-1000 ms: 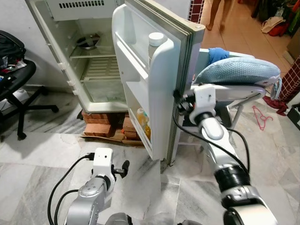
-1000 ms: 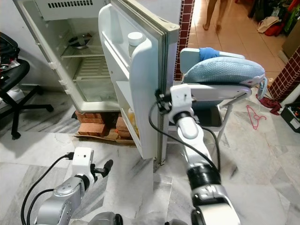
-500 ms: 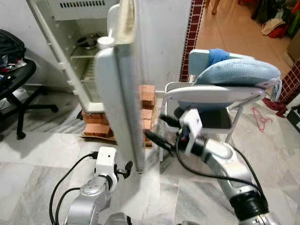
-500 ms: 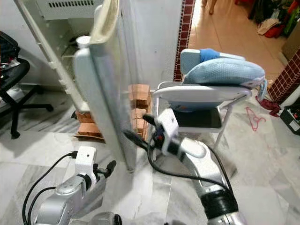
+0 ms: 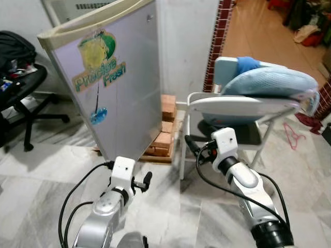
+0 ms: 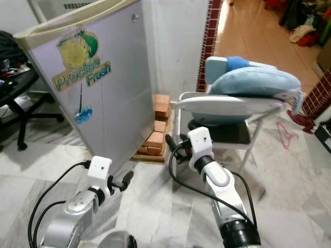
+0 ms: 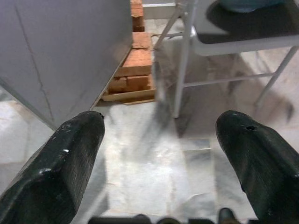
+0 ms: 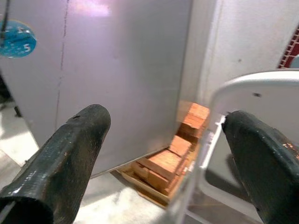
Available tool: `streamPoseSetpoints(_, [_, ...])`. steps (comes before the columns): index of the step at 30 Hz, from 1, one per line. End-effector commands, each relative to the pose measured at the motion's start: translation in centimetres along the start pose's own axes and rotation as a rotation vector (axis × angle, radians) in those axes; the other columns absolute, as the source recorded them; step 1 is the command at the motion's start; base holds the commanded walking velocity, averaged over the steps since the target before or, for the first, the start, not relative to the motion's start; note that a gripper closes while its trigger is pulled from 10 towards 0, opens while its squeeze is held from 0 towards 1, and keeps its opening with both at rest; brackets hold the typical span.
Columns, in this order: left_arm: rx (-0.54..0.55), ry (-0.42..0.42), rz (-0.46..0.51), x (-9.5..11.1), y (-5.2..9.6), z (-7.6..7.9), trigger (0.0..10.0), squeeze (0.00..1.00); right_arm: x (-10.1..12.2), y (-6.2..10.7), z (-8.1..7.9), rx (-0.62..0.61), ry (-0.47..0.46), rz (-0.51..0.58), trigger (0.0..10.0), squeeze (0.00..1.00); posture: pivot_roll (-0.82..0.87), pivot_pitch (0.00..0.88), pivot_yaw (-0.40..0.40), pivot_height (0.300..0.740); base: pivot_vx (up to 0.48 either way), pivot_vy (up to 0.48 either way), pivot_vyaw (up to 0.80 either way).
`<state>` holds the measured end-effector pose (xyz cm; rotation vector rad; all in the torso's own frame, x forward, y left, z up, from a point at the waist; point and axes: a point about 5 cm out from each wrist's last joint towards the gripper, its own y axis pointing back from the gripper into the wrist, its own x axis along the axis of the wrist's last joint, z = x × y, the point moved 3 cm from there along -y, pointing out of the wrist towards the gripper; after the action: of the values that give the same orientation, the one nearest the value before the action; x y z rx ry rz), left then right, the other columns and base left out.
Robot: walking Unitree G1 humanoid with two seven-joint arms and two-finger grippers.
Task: Restocking fridge
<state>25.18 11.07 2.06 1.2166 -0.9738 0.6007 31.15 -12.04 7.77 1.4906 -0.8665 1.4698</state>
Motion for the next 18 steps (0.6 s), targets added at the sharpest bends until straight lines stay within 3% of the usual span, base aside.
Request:
streamPoseSetpoints(1, [0.011,-0.021,0.021,0.4,0.2,-0.5,10.0,0.0,-0.4,-0.1,-0.2,-0.015,-0.001,-0.003,10.0,0.0,0.07,0.056,0.04,0.74,0.0,0.469,-0.8])
streamPoseSetpoints(11, [-0.056,-0.09,0.052,0.7,0.2,0.6,10.0,0.0,-0.3,-0.2,1.0,-0.106,0.007,-0.015,10.0,0.0,0.06,0.055,0.038,0.74,0.0,0.39,-0.8])
streamPoseSetpoints(18, [-0.062,-0.095,0.058,0.8,0.2,0.6,10.0,0.0,-0.3,-0.3,1.4,-0.137,0.003,-0.014,10.0,0.0,0.06,0.053,0.037,0.74,0.0,0.144,-0.8])
